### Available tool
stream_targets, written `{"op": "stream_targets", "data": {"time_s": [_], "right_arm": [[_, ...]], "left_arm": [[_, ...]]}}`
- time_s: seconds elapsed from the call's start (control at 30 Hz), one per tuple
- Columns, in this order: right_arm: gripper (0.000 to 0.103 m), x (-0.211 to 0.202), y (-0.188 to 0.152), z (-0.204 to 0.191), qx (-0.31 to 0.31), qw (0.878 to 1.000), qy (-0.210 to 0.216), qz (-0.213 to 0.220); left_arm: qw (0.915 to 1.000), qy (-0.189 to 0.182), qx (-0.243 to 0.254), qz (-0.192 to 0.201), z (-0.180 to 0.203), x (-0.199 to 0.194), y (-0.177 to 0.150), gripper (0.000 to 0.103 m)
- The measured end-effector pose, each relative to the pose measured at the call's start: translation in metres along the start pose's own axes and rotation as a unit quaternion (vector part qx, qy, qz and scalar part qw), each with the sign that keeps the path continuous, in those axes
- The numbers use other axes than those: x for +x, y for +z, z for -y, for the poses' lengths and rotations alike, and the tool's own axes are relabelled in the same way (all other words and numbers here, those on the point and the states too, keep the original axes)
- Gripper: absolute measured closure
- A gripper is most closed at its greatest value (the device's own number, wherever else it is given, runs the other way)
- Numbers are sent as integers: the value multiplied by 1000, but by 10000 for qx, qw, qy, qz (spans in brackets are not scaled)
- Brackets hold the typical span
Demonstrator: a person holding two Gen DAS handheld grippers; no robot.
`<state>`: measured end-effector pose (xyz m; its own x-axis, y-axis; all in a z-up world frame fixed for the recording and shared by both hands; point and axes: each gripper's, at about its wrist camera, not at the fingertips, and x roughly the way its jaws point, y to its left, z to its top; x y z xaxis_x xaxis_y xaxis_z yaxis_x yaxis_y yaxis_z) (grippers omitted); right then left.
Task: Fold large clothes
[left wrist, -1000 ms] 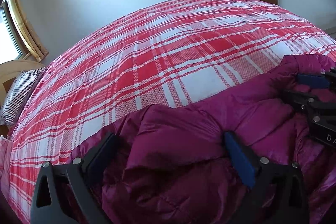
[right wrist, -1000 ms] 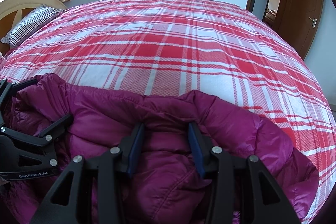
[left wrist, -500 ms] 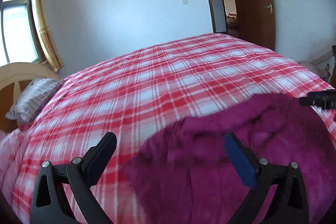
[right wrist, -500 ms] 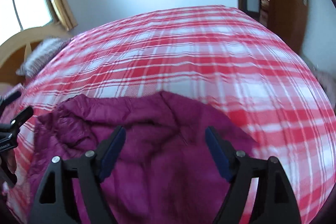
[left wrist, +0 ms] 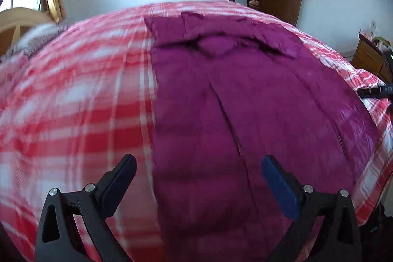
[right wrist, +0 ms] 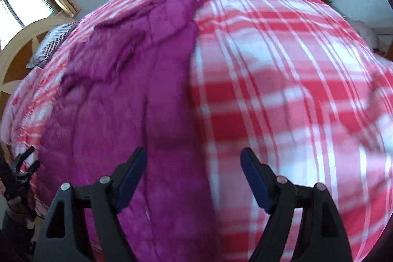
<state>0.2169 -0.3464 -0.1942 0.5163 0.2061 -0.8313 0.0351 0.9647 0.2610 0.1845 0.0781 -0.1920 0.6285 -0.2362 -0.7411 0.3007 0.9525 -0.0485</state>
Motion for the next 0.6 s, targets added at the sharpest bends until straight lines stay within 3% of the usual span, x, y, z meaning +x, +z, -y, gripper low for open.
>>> {"op": "stream_targets", "data": {"time_s": [0.1,0.17,0.23,0.27,0.3,0.33,0.37,0.4,0.47,0.6], "right_arm": [[21,1,-39,3,195,9995,210,-134],[21,-2,-59,-1,38,9999,151,70],[33,-2,-69,-4,-66,9998,47,184],[38,-2,-72,-3,-29,9996,34,267],[56,-2,-72,-3,-33,9996,43,283],[75,-1,-71,-5,-96,9995,84,290],[84,-3,-72,-9,-168,9990,299,287],[89,-3,-72,-10,-170,9981,525,263],[92,-5,-75,-14,-217,9971,698,227],[93,-20,-80,-13,-147,9938,1039,359]], "left_arm": [[9995,-110,-307,-15,-2,1,-16,1],[9993,-79,-349,97,-1,-1,-23,1],[9991,-127,-381,152,2,-2,-25,3],[9989,-138,-403,181,3,-3,-28,13],[9991,-69,-361,202,6,-5,-29,25],[9994,30,-259,228,9,-9,-31,48],[9996,4,-178,225,10,-12,-32,72],[9995,-185,-180,172,9,-14,-31,84],[9989,-333,-276,165,4,-21,-29,95],[9975,-515,-307,385,3,-53,-25,97]]}}
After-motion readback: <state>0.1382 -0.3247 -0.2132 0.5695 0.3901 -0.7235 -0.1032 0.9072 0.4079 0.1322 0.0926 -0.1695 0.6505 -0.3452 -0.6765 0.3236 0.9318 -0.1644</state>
